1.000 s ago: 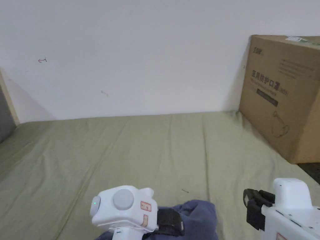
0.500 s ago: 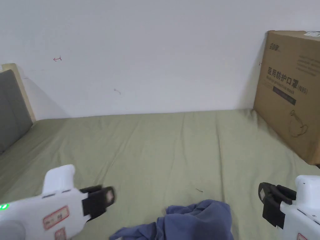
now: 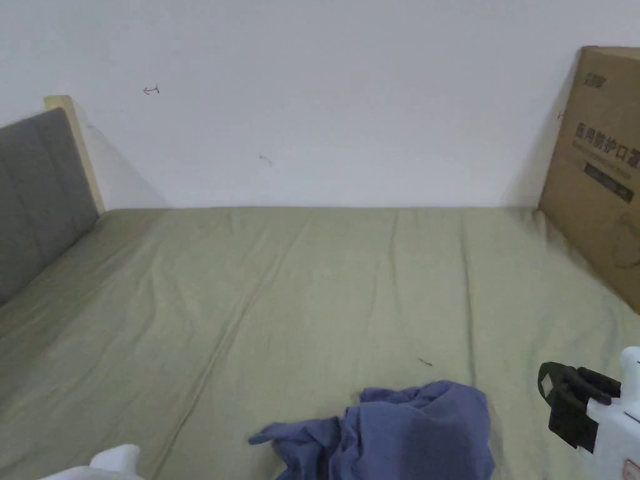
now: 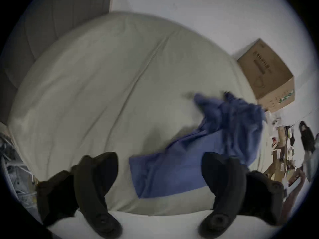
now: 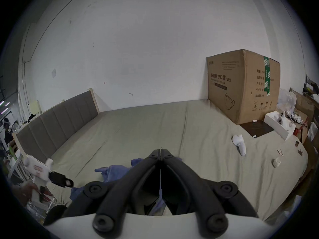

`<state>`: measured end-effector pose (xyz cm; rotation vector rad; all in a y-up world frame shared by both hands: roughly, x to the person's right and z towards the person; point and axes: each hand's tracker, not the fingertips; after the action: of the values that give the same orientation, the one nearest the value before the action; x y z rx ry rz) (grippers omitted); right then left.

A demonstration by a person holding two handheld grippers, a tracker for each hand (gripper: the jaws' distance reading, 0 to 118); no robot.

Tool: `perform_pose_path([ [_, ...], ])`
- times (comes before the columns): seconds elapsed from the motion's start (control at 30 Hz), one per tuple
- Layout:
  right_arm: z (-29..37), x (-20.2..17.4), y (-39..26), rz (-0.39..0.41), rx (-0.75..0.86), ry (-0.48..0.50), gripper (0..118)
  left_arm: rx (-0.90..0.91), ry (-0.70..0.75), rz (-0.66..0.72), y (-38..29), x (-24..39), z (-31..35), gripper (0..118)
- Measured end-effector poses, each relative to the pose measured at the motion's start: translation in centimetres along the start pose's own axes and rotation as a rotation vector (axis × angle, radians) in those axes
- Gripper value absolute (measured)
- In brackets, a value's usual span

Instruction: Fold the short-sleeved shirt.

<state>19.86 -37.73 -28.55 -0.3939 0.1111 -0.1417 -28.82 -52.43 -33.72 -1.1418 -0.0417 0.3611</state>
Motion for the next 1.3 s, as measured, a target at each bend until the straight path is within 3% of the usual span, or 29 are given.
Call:
perform_pose_path([
  [0.13, -1.1, 0.2, -0.5, 0.003, -0.047, -0.016, 0, -0.062, 0.036, 0.014, -1.6, -0.4, -4.1, 102],
  [0.2, -2.5, 0.5, -0.4, 0.012, -0.096, -0.035, 0, -0.019, 0.111, -0.081, -2.0, 1.3, -3.1, 100],
  [0.23, -3.5, 0.7, -0.3, 0.02, -0.104, -0.034, 0, -0.014, 0.093, -0.102, -2.3, 1.8, -2.4, 89],
  [0.27, -4.2, 0.9, -0.2, 0.03, -0.115, -0.022, 0, -0.006, 0.07, -0.103, -2.6, 2.0, -1.8, 70],
  [0.3, -5.4, 1.1, -0.1, 0.037, -0.132, -0.004, 0, 0.014, 0.051, -0.11, -2.9, 2.6, -0.9, 41],
  [0.33, -6.8, 1.3, 0.2, 0.031, -0.156, 0.024, 0, 0.026, 0.046, -0.115, -3.2, 2.7, -0.2, 0],
  [0.4, -10.6, 1.7, 0.9, 0.004, -0.246, 0.08, 0, 0.049, -0.12, -0.038, -4.0, 1.8, 1.0, 1],
  [0.43, -12.6, 1.8, 1.2, -0.012, -0.279, 0.085, 15, 0.052, -0.157, -0.001, -4.2, 1.6, 1.7, 1],
  [0.5, -17.6, 2.2, 1.5, -0.044, -0.412, 0.033, 84, 0.091, -0.119, -0.004, -4.9, 1.3, 3.2, 1],
  [0.53, -20.0, 2.4, 1.3, -0.053, -0.492, 0.008, 101, 0.108, -0.1, -0.012, -5.2, 1.1, 3.8, 1],
  [0.63, -27.0, 3.3, 0.1, -0.099, -0.686, -0.067, 100, 0.133, -0.101, -0.025, -5.6, 0.6, 5.5, 1],
  [0.67, -29.2, 3.5, -0.6, -0.095, -0.762, -0.092, 97, 0.134, -0.105, -0.03, -5.6, 0.4, 5.8, 1],
  [0.7, -30.9, 3.7, -1.5, -0.054, -0.84, -0.073, 86, 0.128, -0.108, -0.039, -5.4, 0.3, 6.0, 1],
  [0.77, -32.4, 4.1, -3.1, -0.011, -0.953, -0.088, 23, 0.119, -0.098, -0.056, -5.5, 0.2, 6.1, 1],
  [0.8, -32.2, 4.0, -3.4, -0.009, -0.953, -0.087, 4, 0.12, -0.091, -0.062, -5.5, 0.2, 6.1, 1],
  [1.03, -23.3, 4.7, 1.6, 0.065, -0.619, 0.042, 4, 0.219, -0.112, -0.063, -3.7, 0.1, 7.6, 1],
  [1.17, -15.8, 8.4, 6.9, -0.056, -0.505, 0.048, 4, 0.33, -0.067, -0.157, 0.2, 0.5, 10.9, 0],
  [1.3, -9.1, 11.2, 11.8, -0.092, -0.378, 0.03, 4, 0.423, -0.062, -0.217, 5.3, 1.6, 15.5, 0],
])
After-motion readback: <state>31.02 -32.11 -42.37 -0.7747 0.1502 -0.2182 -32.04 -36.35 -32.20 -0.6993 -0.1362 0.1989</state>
